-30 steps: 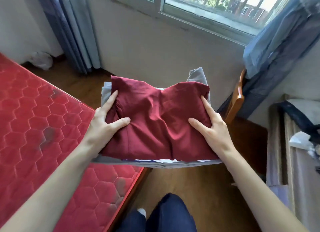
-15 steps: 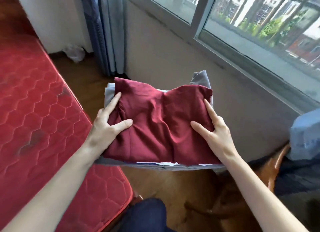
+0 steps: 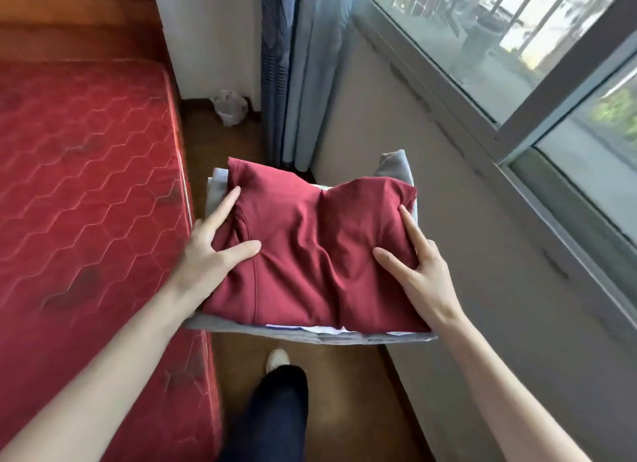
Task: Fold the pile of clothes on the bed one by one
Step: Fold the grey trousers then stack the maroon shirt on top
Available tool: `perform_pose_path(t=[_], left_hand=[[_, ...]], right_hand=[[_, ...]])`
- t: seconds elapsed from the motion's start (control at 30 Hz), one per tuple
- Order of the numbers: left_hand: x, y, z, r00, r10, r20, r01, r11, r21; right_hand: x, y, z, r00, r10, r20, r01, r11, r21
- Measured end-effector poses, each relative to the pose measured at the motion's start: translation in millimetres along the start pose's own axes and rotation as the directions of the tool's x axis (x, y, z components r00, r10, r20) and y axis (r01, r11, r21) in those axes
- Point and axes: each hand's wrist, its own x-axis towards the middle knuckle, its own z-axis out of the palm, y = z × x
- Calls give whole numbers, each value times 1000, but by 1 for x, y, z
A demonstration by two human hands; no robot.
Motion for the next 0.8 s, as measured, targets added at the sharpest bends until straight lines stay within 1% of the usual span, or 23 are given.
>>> perform_pose_path(t=[0.17,0.33,0.43,0.5,0.6,0.73,0.8], left_hand=[[95,11,1,997,5,-83,-4,1000,17],[173,15,-12,980,-98,-170,106,994,34],[223,9,-23,969,-136,-208,145,989,28],[262,4,-30,957,-157,-245,167,986,19],[325,4,-38,937,-159,-311,174,985,20],[411,11,-51,903,-147,-405,184,981,55],[448,15,-61,877,-167,-451,204,978,35]], right_hand=[[124,-5,13,995,-46,93,44,999,17],[233,-21,38,975,-83,205,79,996,29],[300,-32,60,955,-114,274,106,993,44],[349,-40,77,942,-126,312,118,992,44],[429,-54,100,928,-168,332,161,986,48],[534,-82,127,890,-220,399,210,975,68],[582,-100,141,872,-243,425,239,969,64]])
